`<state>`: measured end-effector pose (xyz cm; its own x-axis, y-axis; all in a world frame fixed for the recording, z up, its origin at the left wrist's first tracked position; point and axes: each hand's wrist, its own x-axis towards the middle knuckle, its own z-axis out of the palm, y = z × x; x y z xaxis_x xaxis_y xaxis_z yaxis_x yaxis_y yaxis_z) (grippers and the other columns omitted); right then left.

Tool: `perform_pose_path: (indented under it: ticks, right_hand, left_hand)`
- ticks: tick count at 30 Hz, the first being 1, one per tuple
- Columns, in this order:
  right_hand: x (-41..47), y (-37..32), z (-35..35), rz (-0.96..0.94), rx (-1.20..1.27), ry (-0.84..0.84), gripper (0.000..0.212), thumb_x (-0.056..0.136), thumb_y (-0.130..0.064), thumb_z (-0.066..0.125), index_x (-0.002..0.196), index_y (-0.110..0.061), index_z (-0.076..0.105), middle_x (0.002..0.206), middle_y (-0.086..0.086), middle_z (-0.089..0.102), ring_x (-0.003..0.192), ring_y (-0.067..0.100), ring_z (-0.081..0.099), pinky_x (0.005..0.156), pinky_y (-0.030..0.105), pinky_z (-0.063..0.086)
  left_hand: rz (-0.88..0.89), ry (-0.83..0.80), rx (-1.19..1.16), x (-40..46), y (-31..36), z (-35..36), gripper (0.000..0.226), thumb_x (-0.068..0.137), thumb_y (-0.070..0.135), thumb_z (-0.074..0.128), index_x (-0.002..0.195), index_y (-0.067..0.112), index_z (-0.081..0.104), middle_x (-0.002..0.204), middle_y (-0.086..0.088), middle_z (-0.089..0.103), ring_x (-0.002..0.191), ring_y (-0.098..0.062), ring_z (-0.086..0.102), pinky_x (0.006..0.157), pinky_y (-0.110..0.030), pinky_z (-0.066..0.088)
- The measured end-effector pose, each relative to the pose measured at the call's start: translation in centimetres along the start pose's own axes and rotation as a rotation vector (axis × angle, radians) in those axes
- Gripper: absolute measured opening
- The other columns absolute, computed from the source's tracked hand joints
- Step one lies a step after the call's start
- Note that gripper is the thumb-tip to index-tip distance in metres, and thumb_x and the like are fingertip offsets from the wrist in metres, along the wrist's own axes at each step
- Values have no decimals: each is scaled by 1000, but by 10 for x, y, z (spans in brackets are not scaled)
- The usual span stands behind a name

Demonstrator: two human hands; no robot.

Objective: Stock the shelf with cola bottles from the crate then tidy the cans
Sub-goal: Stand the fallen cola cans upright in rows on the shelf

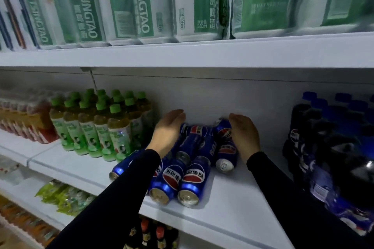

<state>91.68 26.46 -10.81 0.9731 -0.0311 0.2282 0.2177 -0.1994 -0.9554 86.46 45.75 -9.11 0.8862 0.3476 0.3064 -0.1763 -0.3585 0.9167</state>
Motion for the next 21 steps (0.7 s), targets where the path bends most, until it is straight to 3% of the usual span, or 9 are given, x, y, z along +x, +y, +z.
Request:
perform_pose_path:
  ticks: [2, 4, 6, 8, 14, 16, 19, 21]
  right_hand:
    - [19, 12, 6, 28, -17, 8, 51, 100, -40, 43, 100, 7, 60, 99, 22, 65, 87, 26, 63, 76, 34, 47]
    - [33, 19, 11, 83, -46, 26, 51, 92, -55, 44, 95, -7, 62, 86, 8, 63, 80, 16, 61, 78, 32, 45]
    - [45, 26, 15, 103, -83, 36, 53, 88, -62, 46, 115, -19, 59, 110, 2, 63, 99, 18, 60, 87, 28, 41]
    - [51, 30, 21, 167, -128, 66, 66, 91, -59, 49, 140, -14, 44, 139, 7, 52, 122, 24, 53, 94, 28, 39]
    - [66, 46, 42, 279, -182, 108, 91, 84, -68, 54, 148, -8, 30, 149, 14, 40, 128, 30, 49, 98, 28, 42]
    - [69, 49, 50, 294, -198, 107, 98, 77, -77, 52, 146, -10, 34, 144, 15, 44, 123, 31, 52, 97, 28, 43]
    - [77, 55, 58, 309, -296, 132, 118, 56, -91, 43, 141, -10, 41, 134, 17, 50, 115, 34, 55, 99, 43, 48]
    - [83, 60, 61, 312, -355, 140, 112, 60, -89, 46, 139, -10, 43, 133, 18, 51, 115, 36, 54, 100, 45, 48]
  left_hand:
    - [-7, -77, 70, 24, -8, 9, 40, 100, 32, 48, 137, 18, 54, 143, 0, 51, 126, -16, 49, 99, -23, 34]
    - [-10, -143, 129, 44, -14, 16, 43, 102, 32, 47, 141, 15, 50, 148, 1, 47, 132, -16, 45, 99, -18, 29]
    - [-7, -210, 175, 63, -24, 22, 45, 102, 32, 46, 143, 13, 48, 149, -2, 46, 133, -17, 45, 98, -15, 29]
    - [-21, -258, 259, 77, -34, 26, 45, 102, 34, 44, 142, 12, 48, 143, -8, 52, 129, -24, 50, 95, -21, 36]
    - [-9, -413, 671, 117, -68, 28, 58, 103, 45, 35, 144, 5, 38, 146, -18, 45, 129, -34, 46, 102, -34, 38]
    - [7, -429, 767, 125, -76, 29, 56, 102, 46, 35, 138, 4, 45, 140, -20, 50, 124, -34, 49, 102, -36, 40]
    - [85, -442, 866, 130, -88, 35, 39, 101, 41, 41, 102, 6, 57, 115, -20, 63, 100, -31, 59, 89, -36, 49]
    - [128, -428, 918, 131, -95, 40, 42, 100, 45, 42, 100, 7, 61, 111, -17, 65, 99, -31, 61, 85, -35, 50]
